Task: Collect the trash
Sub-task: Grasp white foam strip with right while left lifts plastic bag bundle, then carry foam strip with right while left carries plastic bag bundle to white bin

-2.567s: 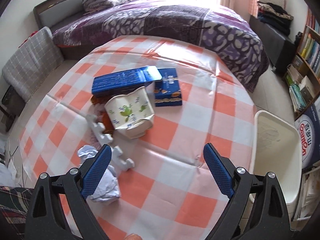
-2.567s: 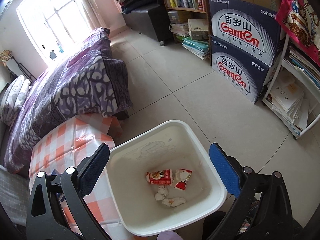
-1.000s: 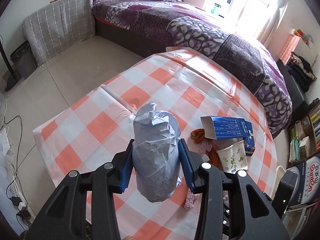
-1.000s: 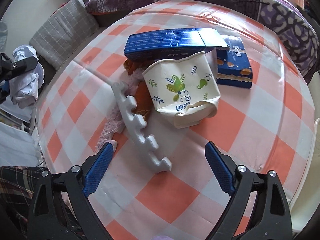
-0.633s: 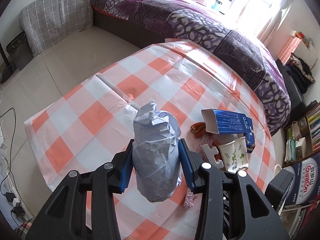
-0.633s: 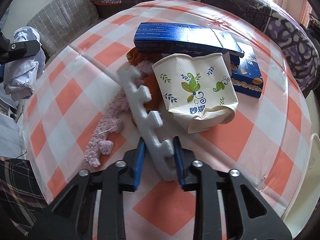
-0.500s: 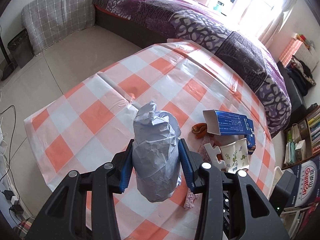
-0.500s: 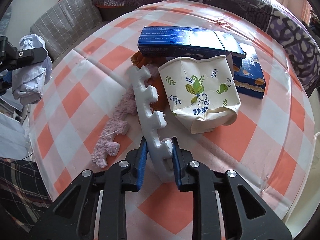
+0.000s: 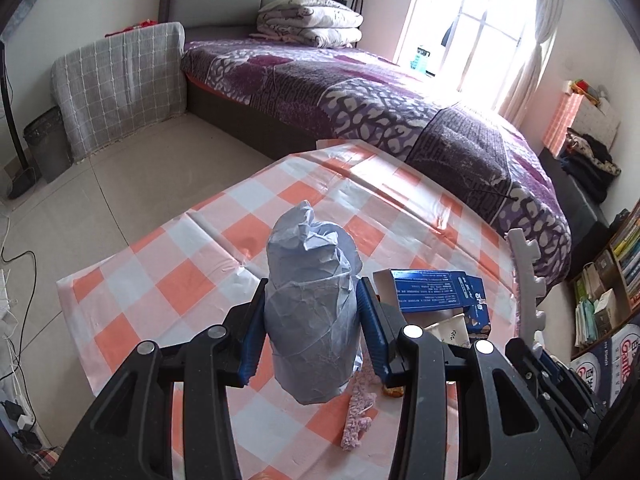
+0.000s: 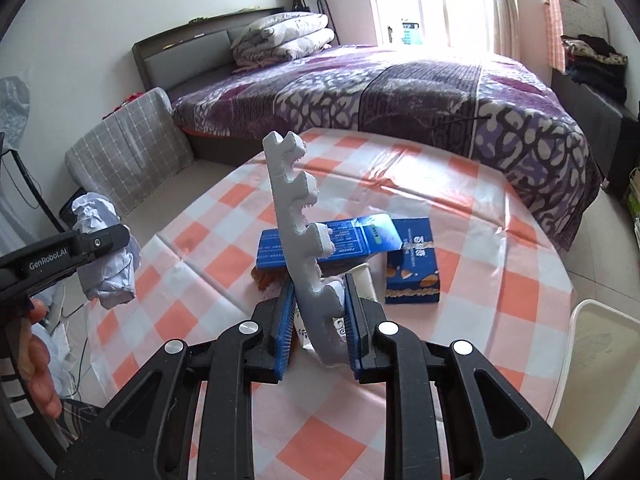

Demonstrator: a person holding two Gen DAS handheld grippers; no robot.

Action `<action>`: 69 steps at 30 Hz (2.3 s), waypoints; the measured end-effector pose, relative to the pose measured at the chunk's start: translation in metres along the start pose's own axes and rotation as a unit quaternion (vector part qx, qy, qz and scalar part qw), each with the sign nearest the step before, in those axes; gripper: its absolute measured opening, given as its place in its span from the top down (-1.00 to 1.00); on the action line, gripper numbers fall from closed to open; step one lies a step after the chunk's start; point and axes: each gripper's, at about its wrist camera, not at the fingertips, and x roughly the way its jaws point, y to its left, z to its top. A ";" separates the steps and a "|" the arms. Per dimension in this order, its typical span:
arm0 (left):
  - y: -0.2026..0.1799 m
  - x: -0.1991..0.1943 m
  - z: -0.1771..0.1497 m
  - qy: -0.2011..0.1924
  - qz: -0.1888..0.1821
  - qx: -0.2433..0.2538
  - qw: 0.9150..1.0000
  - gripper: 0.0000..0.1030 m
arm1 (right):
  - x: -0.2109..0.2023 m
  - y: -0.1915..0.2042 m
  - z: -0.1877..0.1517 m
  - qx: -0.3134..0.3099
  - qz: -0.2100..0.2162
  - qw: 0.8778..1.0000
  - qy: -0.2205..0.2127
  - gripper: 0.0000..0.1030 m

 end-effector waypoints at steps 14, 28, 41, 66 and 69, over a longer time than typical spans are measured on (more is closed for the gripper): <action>-0.062 -0.004 -0.019 -0.048 0.011 0.058 0.997 0.16 | -0.033 -0.040 0.006 0.038 -0.100 0.992 -0.071 0.57; -0.116 -0.007 -0.033 -0.043 -0.026 0.088 0.995 0.16 | -0.056 -0.079 0.001 0.069 -0.143 0.984 -0.078 0.57; -0.159 -0.006 -0.050 -0.036 -0.050 0.121 0.991 0.16 | -0.079 -0.125 -0.006 0.111 -0.187 0.973 -0.081 0.56; -0.221 -0.013 -0.084 -0.026 -0.090 0.183 0.979 0.16 | -0.115 -0.216 -0.036 0.224 -0.281 0.931 -0.062 0.55; -0.230 -0.015 -0.088 -0.024 -0.098 0.191 0.976 0.16 | -0.121 -0.226 -0.041 0.237 -0.293 0.925 -0.057 0.54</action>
